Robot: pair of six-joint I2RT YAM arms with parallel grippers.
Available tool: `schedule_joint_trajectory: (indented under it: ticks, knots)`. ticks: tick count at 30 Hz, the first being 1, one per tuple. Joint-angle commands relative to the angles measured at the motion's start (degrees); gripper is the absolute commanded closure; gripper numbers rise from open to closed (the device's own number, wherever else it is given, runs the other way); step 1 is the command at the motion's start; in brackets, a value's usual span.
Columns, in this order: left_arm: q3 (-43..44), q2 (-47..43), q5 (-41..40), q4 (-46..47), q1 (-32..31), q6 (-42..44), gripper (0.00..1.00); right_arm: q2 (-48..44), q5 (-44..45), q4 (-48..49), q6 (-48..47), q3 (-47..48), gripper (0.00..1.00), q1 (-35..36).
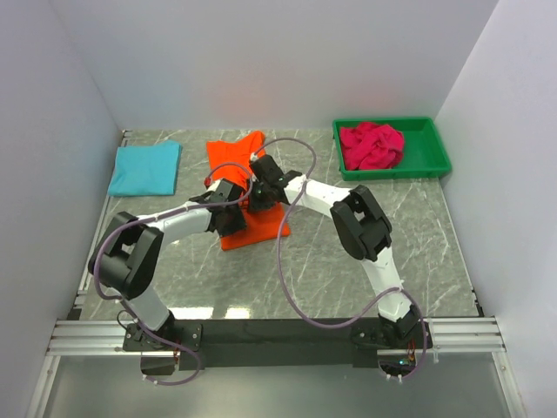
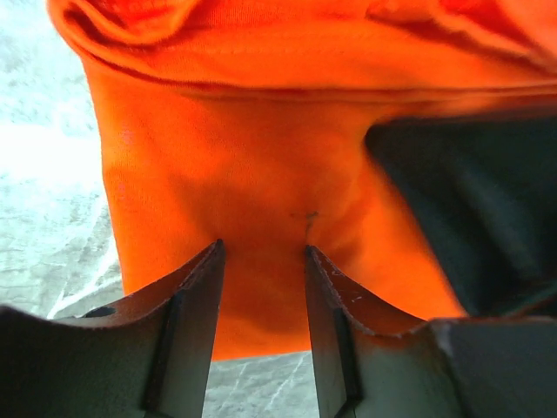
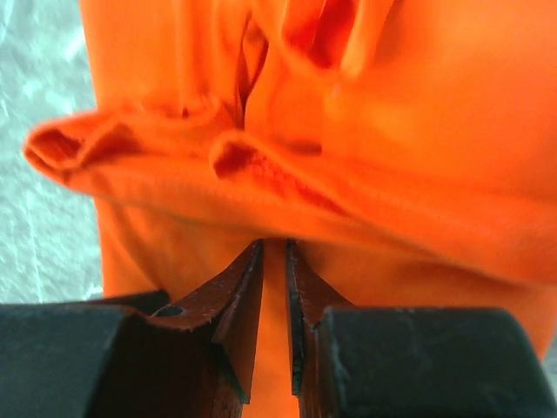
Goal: Fold and stack the t-shirts
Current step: Fold the tshirt
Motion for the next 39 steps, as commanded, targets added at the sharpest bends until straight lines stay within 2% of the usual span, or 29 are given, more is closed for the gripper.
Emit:
schedule_joint_trajectory:
  ticks: [1, 7, 11, 14, 18, 21, 24, 28, 39]
  knots:
    - [-0.64, 1.43, 0.88, 2.19, -0.67, 0.43, 0.53, 1.86, 2.69, 0.20, -0.64, 6.00, 0.76, -1.88]
    - [-1.00, 1.53, 0.71, 1.41, -1.29, 0.34, 0.53, 6.96, 4.97, -2.09, -1.60, 16.64, 0.73, -4.51]
    - [0.23, -0.58, -1.22, -0.70, -1.29, 0.77, 0.53, 5.40, 4.45, -2.71, -1.52, 20.78, 0.71, -6.18]
    - [2.07, -3.04, -2.89, -2.46, -1.29, 1.04, 0.51, -0.48, 4.01, -0.17, -1.86, 16.67, 0.70, -6.45]
    - [4.18, -6.20, -4.92, -3.08, 0.03, 1.65, 0.50, -10.31, 0.59, 4.23, -0.11, 3.05, 0.70, -7.06]
    - [4.54, -6.74, -4.22, -1.24, 2.83, 2.62, 0.50, -13.32, -2.93, 8.01, 1.65, -3.71, 0.70, -8.12]
    - [4.98, -5.43, -2.20, 1.22, 7.22, 3.59, 0.52, -12.20, -6.26, 9.33, 2.09, -4.97, 0.71, -9.00]
    - [7.08, -0.86, -0.80, 3.33, 9.43, 5.17, 0.56, -9.21, -10.22, 10.82, 2.79, -4.36, 0.72, -10.05]
    - [14.12, 11.35, 0.97, 5.71, 12.07, 7.02, 0.60, 1.33, -13.92, 13.46, 5.51, -0.05, 0.73, -13.65]
